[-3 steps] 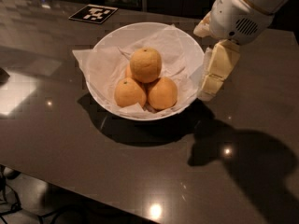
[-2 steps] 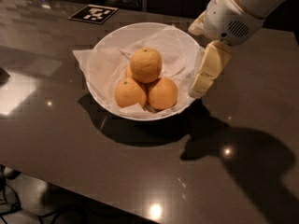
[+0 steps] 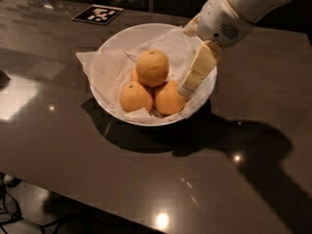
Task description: Pick orange from white bowl
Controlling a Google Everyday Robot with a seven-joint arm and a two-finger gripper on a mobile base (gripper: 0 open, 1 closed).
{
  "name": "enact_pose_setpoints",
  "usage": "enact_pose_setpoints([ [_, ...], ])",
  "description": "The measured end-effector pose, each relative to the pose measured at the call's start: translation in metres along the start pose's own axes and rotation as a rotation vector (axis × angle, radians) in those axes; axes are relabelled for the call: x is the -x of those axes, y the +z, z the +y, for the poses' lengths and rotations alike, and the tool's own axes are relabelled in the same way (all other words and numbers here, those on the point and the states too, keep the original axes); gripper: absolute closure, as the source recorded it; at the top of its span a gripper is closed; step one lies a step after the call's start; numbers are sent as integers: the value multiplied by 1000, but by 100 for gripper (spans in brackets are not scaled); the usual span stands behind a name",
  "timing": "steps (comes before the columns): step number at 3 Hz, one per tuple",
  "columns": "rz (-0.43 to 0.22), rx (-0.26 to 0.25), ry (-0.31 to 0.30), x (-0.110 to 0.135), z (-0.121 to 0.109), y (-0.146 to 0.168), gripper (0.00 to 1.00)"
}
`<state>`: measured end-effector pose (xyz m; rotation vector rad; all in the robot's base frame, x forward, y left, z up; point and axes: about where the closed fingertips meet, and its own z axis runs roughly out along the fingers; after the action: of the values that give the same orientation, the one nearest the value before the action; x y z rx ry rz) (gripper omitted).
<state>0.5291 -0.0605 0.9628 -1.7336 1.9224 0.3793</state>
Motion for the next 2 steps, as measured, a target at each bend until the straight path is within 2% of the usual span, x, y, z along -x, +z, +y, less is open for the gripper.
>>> enact_pose_setpoints([
  [1,-3,4,1,0,0,1,0],
  [2,-20,-25,21,1,-5,10,0],
])
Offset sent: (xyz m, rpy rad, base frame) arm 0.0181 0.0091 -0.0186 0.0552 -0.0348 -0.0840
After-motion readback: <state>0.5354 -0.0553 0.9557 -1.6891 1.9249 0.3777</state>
